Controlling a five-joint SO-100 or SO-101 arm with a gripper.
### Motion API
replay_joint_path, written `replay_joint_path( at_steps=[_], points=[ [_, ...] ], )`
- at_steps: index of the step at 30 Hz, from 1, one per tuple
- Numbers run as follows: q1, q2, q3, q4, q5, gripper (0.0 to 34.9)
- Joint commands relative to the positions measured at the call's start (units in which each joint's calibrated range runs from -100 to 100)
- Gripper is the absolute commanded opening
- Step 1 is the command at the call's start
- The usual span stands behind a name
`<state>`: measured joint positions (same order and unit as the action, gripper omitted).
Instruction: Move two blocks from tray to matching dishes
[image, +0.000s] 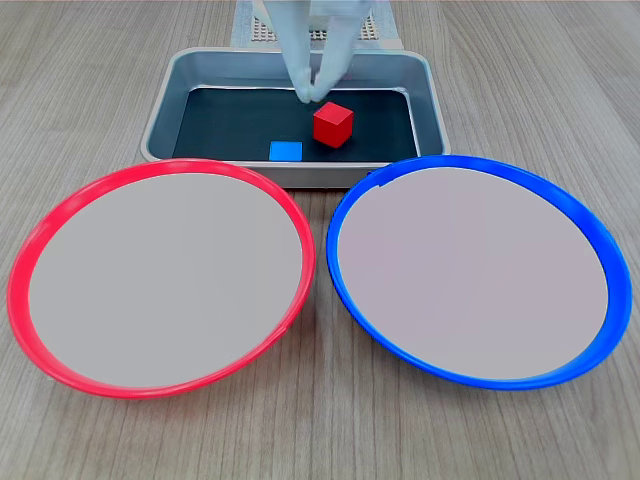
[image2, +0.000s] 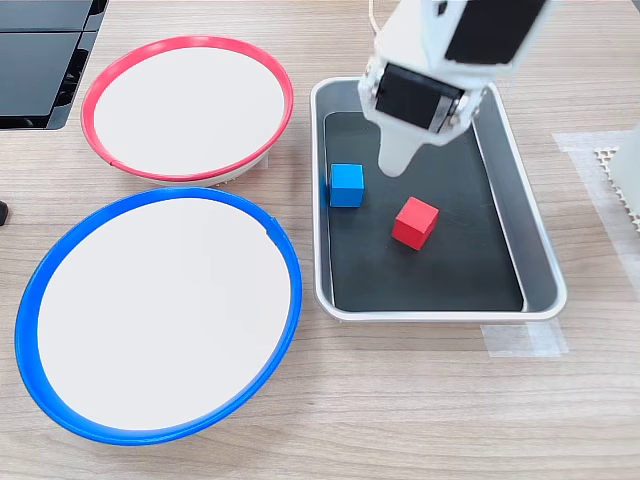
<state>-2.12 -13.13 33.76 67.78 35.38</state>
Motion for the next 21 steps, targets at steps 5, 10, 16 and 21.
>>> replay_joint_path(
  at_steps=[5, 10, 16, 21],
  points=[
    [1.9, -1.8, 1.0, 1.9, 4.5, 18.4],
    [1.5, -1.1, 7.3, -5.1, 5.0, 18.4],
    [0.6, 0.0, 11.6, -8.3, 5.3, 17.3],
    [-2.3, 2.3, 13.3, -10.3, 4.2, 3.7]
  ],
)
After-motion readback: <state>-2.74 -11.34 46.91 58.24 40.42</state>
